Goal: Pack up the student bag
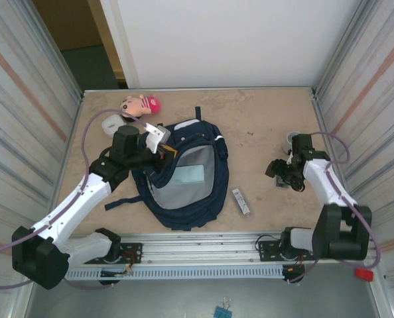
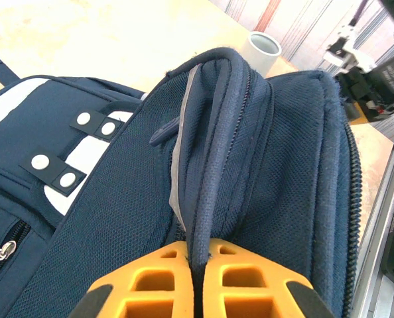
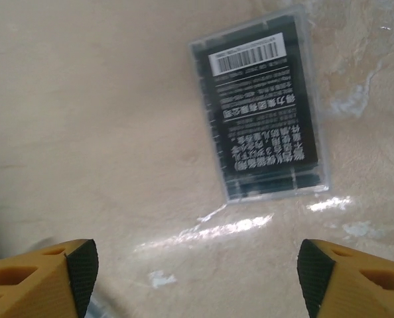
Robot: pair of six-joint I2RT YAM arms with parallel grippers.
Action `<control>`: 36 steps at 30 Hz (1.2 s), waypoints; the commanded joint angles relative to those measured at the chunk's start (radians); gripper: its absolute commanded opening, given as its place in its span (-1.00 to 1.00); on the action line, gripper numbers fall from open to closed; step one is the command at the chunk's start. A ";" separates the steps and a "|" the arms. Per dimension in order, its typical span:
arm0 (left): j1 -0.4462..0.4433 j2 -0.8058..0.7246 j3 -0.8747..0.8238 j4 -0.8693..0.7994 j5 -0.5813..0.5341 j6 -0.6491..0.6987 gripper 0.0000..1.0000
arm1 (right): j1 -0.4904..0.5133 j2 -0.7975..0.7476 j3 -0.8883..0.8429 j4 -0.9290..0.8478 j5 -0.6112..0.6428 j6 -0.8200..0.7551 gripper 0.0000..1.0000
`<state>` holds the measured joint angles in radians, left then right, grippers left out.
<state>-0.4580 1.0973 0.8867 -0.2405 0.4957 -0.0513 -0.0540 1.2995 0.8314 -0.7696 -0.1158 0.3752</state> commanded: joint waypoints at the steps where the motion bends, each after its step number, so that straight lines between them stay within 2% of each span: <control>1: 0.014 -0.031 0.001 0.075 -0.008 -0.013 -0.88 | -0.004 0.100 0.066 0.019 0.074 -0.047 0.62; 7: 0.014 -0.022 -0.004 0.080 -0.010 -0.015 -0.88 | -0.021 0.241 0.104 0.064 0.147 -0.069 0.63; 15: 0.015 0.002 0.000 0.090 -0.009 -0.015 -0.88 | -0.071 0.335 0.113 0.119 0.066 -0.100 0.58; 17: 0.015 0.010 0.004 0.091 -0.006 -0.016 -0.88 | -0.072 0.360 0.118 0.118 0.057 -0.102 0.53; 22: 0.015 0.024 0.006 0.099 -0.003 -0.019 -0.88 | -0.070 0.396 0.122 0.105 0.042 -0.093 0.22; 25: 0.015 0.032 0.008 0.100 0.001 -0.023 -0.88 | -0.067 0.399 0.123 0.099 0.039 -0.093 -0.02; 28: 0.015 0.032 0.006 0.102 0.003 -0.027 -0.88 | -0.057 0.380 0.118 0.098 0.041 -0.090 -0.16; 32: 0.015 0.028 0.007 0.102 0.004 -0.030 -0.88 | -0.027 0.309 0.112 0.093 0.023 -0.076 -0.20; 36: 0.016 0.014 0.008 0.105 0.006 -0.037 -0.88 | 0.046 0.184 0.102 0.092 -0.032 -0.035 -0.21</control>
<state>-0.4572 1.1297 0.8818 -0.2188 0.5007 -0.0708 -0.0486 1.5871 0.9401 -0.6720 -0.0841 0.3000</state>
